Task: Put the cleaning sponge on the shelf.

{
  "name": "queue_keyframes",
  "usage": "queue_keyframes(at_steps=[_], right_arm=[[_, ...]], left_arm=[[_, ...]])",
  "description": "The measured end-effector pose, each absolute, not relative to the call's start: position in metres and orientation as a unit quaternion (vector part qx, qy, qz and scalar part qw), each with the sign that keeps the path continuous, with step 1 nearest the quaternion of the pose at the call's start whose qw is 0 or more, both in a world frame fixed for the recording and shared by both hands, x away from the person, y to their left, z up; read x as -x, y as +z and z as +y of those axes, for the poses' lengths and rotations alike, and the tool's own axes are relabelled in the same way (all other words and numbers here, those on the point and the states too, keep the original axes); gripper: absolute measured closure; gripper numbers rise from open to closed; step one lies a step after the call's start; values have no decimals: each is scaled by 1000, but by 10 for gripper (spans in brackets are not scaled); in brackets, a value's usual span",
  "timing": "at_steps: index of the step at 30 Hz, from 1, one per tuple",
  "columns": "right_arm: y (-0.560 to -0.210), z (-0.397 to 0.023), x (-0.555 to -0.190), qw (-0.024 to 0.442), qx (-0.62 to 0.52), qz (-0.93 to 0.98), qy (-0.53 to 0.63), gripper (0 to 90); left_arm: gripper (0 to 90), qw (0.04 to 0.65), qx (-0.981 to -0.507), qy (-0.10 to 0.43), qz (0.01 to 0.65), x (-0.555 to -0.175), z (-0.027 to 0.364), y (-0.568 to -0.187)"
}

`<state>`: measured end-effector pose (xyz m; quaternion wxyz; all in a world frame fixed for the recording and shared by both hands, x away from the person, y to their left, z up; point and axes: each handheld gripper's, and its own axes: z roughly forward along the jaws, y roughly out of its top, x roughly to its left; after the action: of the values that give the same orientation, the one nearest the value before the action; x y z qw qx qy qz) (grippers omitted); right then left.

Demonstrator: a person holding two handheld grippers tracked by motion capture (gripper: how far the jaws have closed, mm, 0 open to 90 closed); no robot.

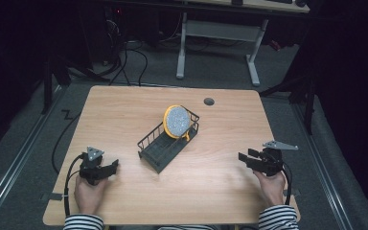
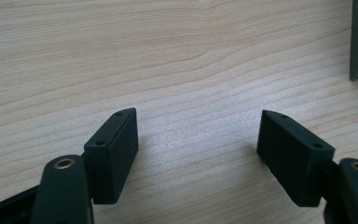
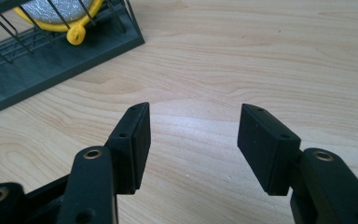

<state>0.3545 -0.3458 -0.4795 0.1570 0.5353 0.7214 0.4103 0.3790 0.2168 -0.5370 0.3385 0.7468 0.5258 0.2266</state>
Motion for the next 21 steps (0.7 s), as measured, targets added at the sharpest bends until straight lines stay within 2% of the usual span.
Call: queue_keyframes(at_steps=[10, 21], right_arm=[[-502, -338, -358, 168, -539, 729, 387, 439], [-521, -331, -358, 200, -541, 737, 352, 428]], left_arm=[[296, 339, -747, 226, 526, -379, 217, -537], [296, 339, -747, 227, 526, -379, 217, -537]])
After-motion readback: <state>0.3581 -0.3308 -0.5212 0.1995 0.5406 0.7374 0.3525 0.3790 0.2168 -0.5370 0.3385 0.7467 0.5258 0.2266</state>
